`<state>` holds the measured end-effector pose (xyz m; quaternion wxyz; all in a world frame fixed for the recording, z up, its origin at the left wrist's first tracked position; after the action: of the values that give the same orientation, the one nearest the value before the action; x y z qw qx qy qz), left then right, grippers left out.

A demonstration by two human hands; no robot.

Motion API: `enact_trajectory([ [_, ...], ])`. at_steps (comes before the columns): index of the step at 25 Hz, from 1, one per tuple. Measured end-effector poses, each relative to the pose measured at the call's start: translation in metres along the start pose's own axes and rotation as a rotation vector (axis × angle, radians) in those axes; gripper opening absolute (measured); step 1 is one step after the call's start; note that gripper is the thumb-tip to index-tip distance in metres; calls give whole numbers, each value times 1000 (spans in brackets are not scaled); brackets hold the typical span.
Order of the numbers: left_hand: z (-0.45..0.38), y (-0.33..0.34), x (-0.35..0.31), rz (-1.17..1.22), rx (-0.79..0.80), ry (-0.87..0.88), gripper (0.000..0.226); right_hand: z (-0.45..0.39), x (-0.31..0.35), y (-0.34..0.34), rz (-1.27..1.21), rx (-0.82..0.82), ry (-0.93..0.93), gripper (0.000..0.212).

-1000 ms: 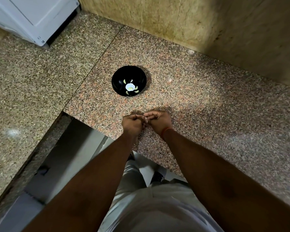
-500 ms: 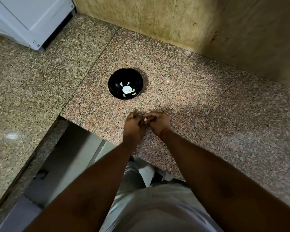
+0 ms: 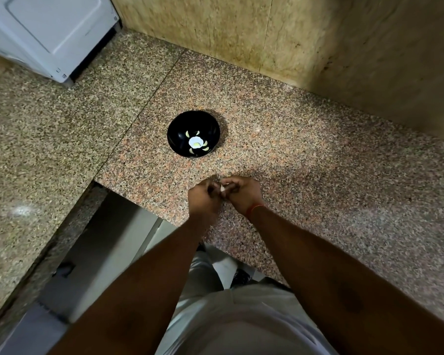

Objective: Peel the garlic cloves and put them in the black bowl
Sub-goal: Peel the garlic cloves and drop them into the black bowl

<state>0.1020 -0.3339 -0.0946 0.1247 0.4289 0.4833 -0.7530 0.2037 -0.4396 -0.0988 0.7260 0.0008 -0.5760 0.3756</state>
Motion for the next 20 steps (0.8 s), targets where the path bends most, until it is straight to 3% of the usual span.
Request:
enact_trajectory([
  [2, -1, 4, 12, 356, 78, -250, 16, 0, -1, -2, -14, 13, 10, 36],
  [4, -1, 4, 16, 465, 137, -315, 12, 0, 2, -3, -4, 25, 0, 31],
  [12, 6, 4, 26, 613, 119, -396, 18, 4, 9, -4, -43, 73, -21, 19],
  [20, 11, 4, 24, 661, 66, -436, 10, 16, 10, -2, -324, 114, 181, 21],
])
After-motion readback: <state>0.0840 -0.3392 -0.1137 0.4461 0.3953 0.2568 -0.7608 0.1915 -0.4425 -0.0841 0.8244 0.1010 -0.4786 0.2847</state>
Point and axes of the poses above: each hand's wrist, its own z-axis away from the middle knuckle, its own y-axis out of the palm, x = y × z, the point moved 5 cm from there along -z, towards the middle knuckle, and after that the axes turned 10 degrees about -x, right-handed, at the moved point
